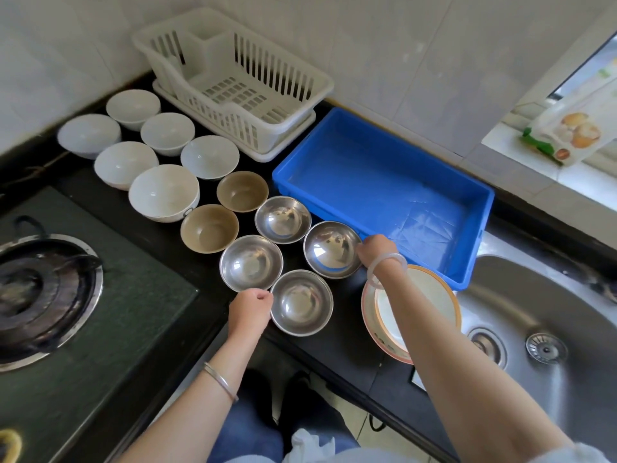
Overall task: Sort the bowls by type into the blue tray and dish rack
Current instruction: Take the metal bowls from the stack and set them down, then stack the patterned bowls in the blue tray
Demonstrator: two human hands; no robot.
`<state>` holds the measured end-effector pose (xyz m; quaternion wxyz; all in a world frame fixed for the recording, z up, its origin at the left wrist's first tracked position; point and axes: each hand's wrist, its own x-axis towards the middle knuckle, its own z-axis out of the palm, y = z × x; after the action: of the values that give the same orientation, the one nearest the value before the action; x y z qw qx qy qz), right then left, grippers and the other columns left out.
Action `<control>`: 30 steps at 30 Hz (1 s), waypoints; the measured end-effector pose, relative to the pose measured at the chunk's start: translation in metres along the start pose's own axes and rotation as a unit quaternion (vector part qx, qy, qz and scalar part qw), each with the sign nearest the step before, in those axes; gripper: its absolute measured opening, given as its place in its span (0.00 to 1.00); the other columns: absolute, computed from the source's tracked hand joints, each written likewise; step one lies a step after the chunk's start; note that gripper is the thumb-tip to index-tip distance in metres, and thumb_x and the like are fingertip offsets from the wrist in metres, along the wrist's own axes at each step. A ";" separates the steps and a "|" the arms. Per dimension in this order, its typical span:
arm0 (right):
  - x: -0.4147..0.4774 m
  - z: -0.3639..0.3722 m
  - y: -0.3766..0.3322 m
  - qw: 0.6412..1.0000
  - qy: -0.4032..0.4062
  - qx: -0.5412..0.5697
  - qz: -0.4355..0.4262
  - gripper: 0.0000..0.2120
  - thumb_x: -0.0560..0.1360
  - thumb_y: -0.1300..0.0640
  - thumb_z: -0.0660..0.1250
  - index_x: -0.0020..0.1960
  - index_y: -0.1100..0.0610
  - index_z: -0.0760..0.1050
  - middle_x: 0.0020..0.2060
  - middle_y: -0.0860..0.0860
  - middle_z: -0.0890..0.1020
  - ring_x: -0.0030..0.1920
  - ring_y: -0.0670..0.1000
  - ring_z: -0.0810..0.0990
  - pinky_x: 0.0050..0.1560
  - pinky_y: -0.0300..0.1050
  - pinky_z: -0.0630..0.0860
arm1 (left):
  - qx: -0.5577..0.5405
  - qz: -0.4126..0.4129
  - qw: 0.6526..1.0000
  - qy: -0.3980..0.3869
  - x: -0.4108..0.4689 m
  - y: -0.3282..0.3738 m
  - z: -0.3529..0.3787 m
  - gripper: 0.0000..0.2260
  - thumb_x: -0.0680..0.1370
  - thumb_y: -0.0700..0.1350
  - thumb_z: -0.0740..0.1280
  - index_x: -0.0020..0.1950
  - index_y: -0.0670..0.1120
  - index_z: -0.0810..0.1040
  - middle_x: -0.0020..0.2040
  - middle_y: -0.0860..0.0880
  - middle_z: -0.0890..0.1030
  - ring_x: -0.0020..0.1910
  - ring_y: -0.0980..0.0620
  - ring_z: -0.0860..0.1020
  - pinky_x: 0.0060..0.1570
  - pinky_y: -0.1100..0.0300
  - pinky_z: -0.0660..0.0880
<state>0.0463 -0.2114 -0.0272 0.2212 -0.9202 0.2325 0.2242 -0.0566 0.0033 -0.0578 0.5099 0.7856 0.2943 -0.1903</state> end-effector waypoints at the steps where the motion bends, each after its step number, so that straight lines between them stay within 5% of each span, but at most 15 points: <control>1: -0.004 -0.002 0.002 1.000 0.010 0.012 -0.004 0.09 0.76 0.59 0.56 0.41 0.60 0.71 0.35 0.55 0.74 0.38 0.58 0.74 0.31 0.40 0.64 | 0.027 0.012 1.000 -0.010 0.000 0.002 -0.003 0.08 0.75 0.40 0.60 0.35 0.46 0.73 0.36 0.44 0.74 0.37 0.48 0.72 0.44 0.48 0.77; 5: -0.022 -0.008 0.018 0.993 0.071 0.089 -0.025 0.15 0.77 0.58 0.56 0.61 0.57 0.75 0.55 0.58 0.80 0.53 0.60 0.77 0.46 0.44 0.70 | 0.150 0.065 0.986 -0.026 -0.002 0.018 -0.011 0.09 0.75 0.41 0.59 0.34 0.45 0.69 0.34 0.46 0.70 0.35 0.50 0.68 0.35 0.56 0.65; 9: -0.041 -0.015 0.052 0.976 0.176 0.116 -0.048 0.14 0.78 0.58 0.58 0.61 0.54 0.75 0.54 0.56 0.82 0.44 0.54 0.77 0.42 0.40 0.67 | 0.197 0.113 0.974 -0.010 -0.007 0.046 -0.004 0.12 0.75 0.39 0.58 0.31 0.44 0.69 0.29 0.47 0.68 0.30 0.48 0.65 0.31 0.57 0.63; 13: -0.057 -0.020 0.103 0.973 0.217 0.075 -0.006 0.17 0.77 0.59 0.59 0.65 0.56 0.72 0.60 0.56 0.79 0.54 0.58 0.78 0.49 0.46 0.71 | 0.204 0.157 0.964 -0.065 -0.015 0.071 0.027 0.09 0.77 0.43 0.60 0.46 0.43 0.80 0.44 0.47 0.81 0.46 0.46 0.78 0.44 0.55 0.74; 16: -0.062 -0.020 0.141 0.979 0.192 0.047 0.046 0.19 0.76 0.60 0.60 0.67 0.58 0.69 0.64 0.58 0.76 0.61 0.61 0.73 0.59 0.50 0.68 | 0.226 0.207 0.946 -0.108 -0.027 0.082 0.064 0.08 0.78 0.46 0.62 0.45 0.45 0.78 0.48 0.44 0.82 0.53 0.44 0.79 0.50 0.55 0.73; 18: -0.065 -0.020 0.158 0.975 0.200 0.074 0.069 0.20 0.77 0.60 0.60 0.68 0.60 0.68 0.65 0.59 0.74 0.64 0.60 0.72 0.61 0.50 0.66 | 0.238 0.231 0.934 -0.135 -0.034 0.085 0.087 0.10 0.78 0.47 0.62 0.56 0.46 0.78 0.56 0.44 0.81 0.57 0.46 0.78 0.51 0.56 0.72; 23: -0.070 -0.016 0.176 0.953 0.167 0.221 0.126 0.15 0.77 0.54 0.61 0.62 0.57 0.76 0.55 0.56 0.83 0.51 0.56 0.79 0.46 0.42 0.70 | 0.275 0.256 0.909 -0.180 -0.040 0.085 0.123 0.12 0.78 0.49 0.62 0.58 0.45 0.77 0.52 0.47 0.80 0.48 0.51 0.76 0.43 0.59 0.69; 30: -0.078 -0.003 0.171 0.948 0.178 0.219 0.145 0.12 0.77 0.55 0.59 0.48 0.58 0.80 0.40 0.56 0.82 0.38 0.54 0.75 0.35 0.41 0.65 | 0.296 0.253 0.907 -0.161 -0.034 0.088 0.128 0.06 0.77 0.43 0.62 0.52 0.44 0.76 0.45 0.47 0.79 0.41 0.50 0.75 0.37 0.58 0.69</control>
<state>-0.1048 -0.3230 -0.0362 0.3370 -0.8304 0.4426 0.0303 -0.0244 -0.1499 -0.0294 0.3252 0.9073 -0.0706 -0.2572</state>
